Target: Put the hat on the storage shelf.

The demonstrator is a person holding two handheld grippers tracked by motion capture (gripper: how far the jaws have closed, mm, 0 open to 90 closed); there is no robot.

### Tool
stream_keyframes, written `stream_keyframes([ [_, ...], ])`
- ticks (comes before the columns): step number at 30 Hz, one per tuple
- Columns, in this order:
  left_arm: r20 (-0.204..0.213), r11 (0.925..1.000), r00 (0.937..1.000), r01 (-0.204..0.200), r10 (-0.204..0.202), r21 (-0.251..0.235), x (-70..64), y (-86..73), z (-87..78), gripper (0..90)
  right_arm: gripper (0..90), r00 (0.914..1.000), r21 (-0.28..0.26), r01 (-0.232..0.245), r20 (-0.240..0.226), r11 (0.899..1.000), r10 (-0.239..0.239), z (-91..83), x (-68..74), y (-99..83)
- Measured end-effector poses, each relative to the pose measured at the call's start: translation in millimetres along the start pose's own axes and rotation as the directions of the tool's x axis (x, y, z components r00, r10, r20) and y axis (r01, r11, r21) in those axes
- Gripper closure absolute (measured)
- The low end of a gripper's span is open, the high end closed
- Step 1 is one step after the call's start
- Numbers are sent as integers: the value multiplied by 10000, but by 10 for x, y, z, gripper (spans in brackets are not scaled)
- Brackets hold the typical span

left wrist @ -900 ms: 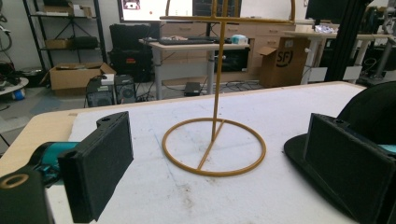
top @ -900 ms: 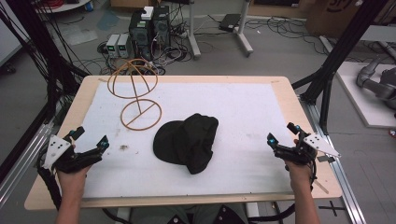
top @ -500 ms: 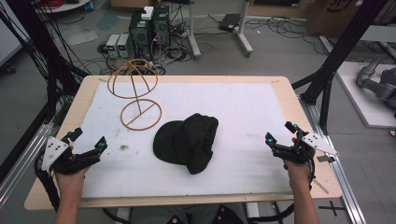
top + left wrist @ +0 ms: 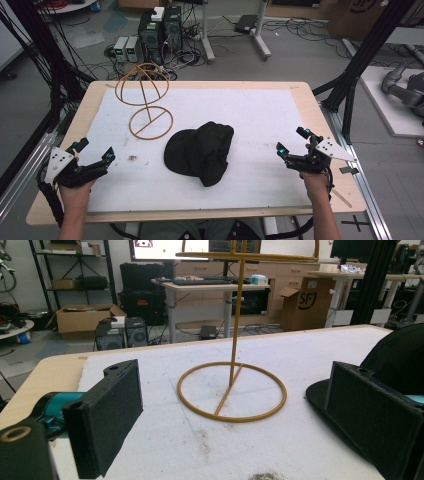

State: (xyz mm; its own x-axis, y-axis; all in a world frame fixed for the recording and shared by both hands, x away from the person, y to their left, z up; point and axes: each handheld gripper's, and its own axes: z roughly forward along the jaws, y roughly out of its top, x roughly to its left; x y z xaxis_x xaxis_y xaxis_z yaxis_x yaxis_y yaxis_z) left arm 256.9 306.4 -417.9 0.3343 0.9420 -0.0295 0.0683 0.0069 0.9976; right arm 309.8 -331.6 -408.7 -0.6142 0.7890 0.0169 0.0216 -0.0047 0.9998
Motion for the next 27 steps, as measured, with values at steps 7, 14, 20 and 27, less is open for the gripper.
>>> stream_keyframes([
  [7, -14, 10000, 10000, 23, -23, 6, -4, -3, 0, 86, 41, 9979, 127, 423, -487, 9990, -416, 129, 104, 75],
  [14, -12, 10000, 10000, 7, -7, 14, -8, -3, 6, 86, 47, 9934, 361, 779, -871, 9963, -745, 261, 171, 90],
  [20, -9, 10000, 10000, 15, -15, 4, -7, -1, 9, 86, 51, 9900, 427, 1029, -1010, 9938, -981, 368, 208, 103],
  [27, 10, 10000, 10000, 9, -9, 7, -6, 0, 11, 86, 52, 9847, 871, 1135, -1423, 9897, -1004, 563, 287, 90],
])
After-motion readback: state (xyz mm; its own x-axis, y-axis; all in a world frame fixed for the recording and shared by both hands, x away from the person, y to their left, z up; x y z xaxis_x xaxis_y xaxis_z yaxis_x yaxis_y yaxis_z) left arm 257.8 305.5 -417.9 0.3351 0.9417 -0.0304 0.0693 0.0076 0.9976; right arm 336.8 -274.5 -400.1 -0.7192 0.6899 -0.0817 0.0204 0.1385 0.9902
